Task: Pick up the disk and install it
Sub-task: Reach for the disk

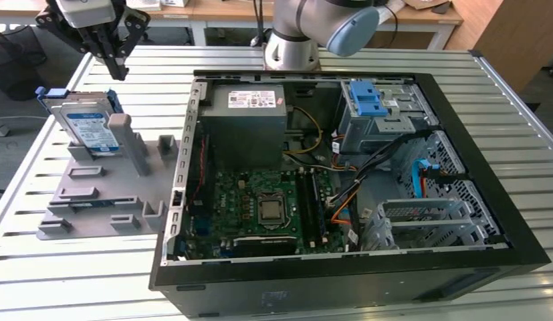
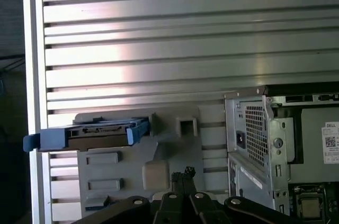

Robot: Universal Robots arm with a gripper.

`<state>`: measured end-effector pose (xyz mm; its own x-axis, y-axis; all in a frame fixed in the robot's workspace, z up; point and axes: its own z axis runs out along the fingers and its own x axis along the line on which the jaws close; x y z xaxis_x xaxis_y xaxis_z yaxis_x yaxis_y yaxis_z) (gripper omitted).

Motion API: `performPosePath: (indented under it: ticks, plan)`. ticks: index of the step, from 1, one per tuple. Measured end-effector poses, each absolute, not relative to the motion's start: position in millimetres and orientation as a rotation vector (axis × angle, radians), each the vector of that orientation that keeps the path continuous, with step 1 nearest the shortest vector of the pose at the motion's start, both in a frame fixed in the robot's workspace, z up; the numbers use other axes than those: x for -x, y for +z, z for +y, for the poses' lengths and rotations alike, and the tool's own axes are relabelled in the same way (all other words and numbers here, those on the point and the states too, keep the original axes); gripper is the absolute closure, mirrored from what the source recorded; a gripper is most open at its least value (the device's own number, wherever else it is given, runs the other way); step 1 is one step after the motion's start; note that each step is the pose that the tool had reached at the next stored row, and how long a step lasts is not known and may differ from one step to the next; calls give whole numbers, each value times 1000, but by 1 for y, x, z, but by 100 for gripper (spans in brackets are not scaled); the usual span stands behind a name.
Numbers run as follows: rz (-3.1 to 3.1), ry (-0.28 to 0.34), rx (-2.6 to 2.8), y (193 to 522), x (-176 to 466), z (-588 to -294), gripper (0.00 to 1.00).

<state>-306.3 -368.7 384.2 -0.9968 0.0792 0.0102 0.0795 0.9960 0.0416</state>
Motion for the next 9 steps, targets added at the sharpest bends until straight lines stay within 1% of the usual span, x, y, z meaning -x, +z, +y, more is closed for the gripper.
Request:
performPosePath:
  ticks: [9]
  plan:
    - [-3130, -66, 124, 383, 329, -364, 89]
